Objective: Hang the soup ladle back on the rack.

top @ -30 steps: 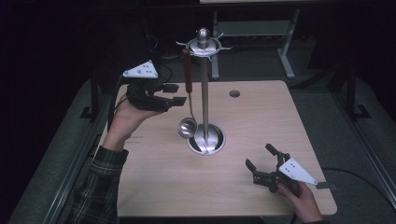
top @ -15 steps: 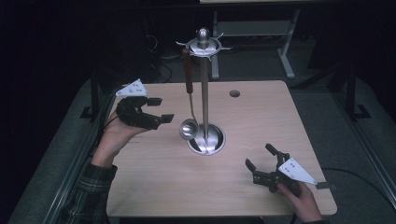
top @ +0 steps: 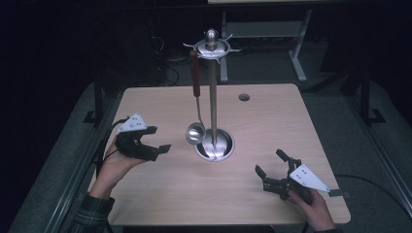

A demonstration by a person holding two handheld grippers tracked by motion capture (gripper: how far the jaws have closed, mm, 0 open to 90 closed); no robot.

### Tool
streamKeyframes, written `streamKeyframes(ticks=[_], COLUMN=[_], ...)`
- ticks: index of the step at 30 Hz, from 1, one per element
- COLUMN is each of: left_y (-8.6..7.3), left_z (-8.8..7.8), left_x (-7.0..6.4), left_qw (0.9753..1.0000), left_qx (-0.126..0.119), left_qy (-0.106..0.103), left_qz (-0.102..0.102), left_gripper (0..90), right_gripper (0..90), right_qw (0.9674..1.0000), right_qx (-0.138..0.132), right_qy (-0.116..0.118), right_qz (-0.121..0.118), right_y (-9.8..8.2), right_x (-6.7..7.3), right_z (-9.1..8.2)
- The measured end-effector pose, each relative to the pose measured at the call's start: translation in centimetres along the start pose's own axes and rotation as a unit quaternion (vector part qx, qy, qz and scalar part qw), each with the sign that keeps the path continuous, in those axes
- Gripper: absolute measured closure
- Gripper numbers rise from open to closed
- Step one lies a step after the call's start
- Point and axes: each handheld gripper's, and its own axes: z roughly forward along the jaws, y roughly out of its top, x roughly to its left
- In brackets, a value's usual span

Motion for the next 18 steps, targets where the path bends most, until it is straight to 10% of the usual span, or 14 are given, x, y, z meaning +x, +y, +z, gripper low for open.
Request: streamKeyframes(ticks=[18], left_y=[-8.2], left_z=[0.0], left_x=[-0.7], left_qw=[0.9993], left_qx=[0.014], left_qy=[0.025], left_qz=[-0.021], left_gripper=[15.0], right_gripper=[6.3], right_qw=[1.0], right_qx=[0.0], right_qy=[-0.002], right_qz=[0.0], right_y=[0.0], right_x=[0.0], right_z=[0.0])
